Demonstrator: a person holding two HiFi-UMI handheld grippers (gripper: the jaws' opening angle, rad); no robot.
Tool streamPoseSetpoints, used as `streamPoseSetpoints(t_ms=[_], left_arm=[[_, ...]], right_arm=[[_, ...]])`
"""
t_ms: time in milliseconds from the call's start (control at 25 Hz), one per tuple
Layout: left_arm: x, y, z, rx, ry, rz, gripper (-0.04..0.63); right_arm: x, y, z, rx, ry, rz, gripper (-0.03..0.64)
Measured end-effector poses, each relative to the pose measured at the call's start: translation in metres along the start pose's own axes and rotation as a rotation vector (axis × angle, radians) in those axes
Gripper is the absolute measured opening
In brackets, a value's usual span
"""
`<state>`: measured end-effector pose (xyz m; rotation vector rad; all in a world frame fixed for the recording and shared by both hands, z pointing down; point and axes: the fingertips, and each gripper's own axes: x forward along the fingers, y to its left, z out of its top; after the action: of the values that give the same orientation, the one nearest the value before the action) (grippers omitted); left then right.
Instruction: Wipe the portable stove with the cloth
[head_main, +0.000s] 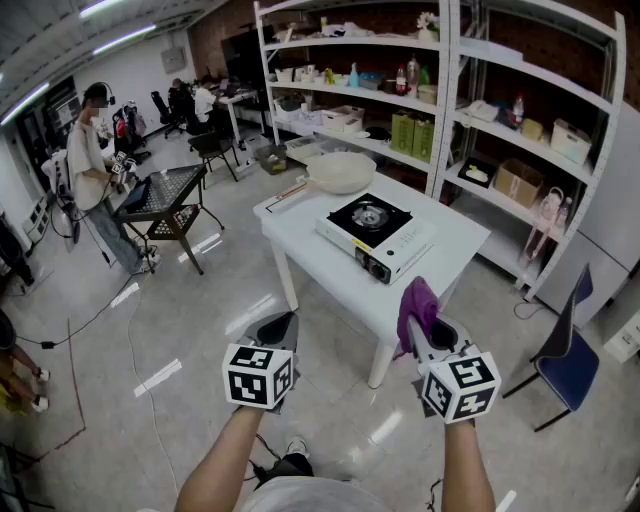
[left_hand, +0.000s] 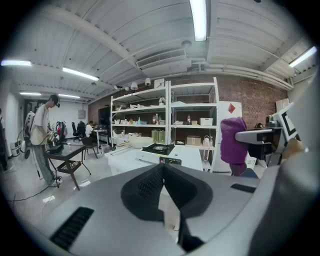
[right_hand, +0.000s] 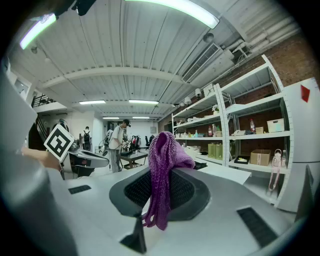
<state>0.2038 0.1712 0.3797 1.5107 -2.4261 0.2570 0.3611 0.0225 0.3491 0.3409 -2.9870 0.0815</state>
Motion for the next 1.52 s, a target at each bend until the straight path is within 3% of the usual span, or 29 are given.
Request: streamPoseSetpoints(t_ms=[280,600,1160,1520], left_arm=[[0.023,0.015,0.004,-0.008,0.006,-0.006,0.005],[0.083,0.061,0.007,-0.017,0.023,-0.054,0.006],[0.206,0.154,0.039,0.001,0.047,-0.24,0.006],[0.262,0.184,0.061,0.038,0.035,-0.341,0.005]], right_arm=[[0.028,-0.009,-0.004,0.008,0.022,0.005,0.063],[0.096,-0.022,-0.009,0.019,0.061,-0.032,0.063],[0.214,-0.055,0.008,0.035,0.13,-0.209,0.063],[0.251,-0.092,0.012,0.03,0.172,-0.321,0.063]])
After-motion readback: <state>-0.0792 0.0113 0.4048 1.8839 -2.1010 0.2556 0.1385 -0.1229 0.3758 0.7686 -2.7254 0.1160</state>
